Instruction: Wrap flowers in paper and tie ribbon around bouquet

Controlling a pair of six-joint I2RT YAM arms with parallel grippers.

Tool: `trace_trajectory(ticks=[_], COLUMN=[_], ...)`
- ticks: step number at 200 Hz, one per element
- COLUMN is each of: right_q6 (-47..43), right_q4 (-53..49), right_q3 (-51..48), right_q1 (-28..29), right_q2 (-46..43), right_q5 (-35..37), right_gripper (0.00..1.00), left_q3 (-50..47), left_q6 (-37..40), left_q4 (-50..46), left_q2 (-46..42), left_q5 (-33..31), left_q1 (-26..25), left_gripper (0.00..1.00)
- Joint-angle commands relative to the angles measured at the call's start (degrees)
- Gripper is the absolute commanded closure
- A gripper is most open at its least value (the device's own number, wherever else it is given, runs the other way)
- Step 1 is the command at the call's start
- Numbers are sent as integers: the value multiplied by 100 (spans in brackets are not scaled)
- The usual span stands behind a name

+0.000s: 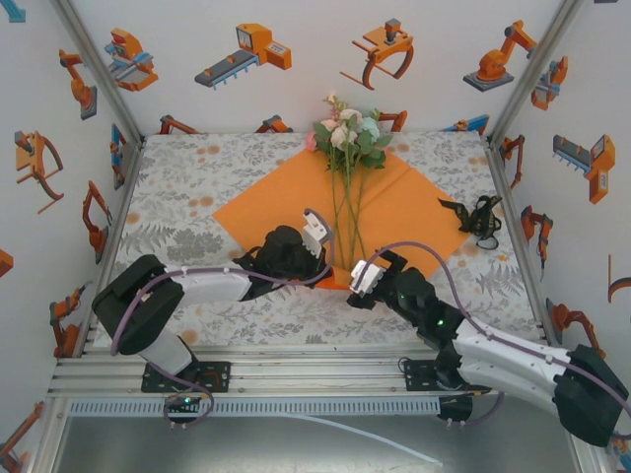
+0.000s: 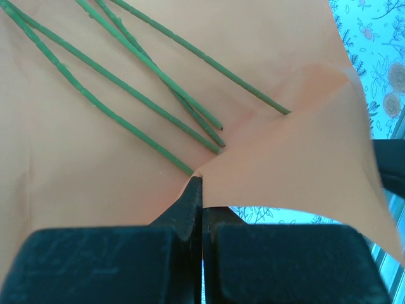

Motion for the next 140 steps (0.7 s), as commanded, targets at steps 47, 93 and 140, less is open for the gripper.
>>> trace_trajectory(ticks=[47, 93, 140], right_q6=[380, 797, 1851], right_q4=[-683, -416, -1110], right_q3=[30, 458, 1316], right_q1=[32, -436, -1608], right_q2=[-371, 110, 916], right_q5=[-239, -621, -1658], right_gripper=[100, 100, 100], left_q3=[-117, -178, -144], left_q6=[-52, 222, 170], left_q4=[96, -314, -378], left_q2=[-346, -361, -25], left_q5=[413, 166, 189], left_q1=[67, 68, 68], left_gripper=[58, 44, 53])
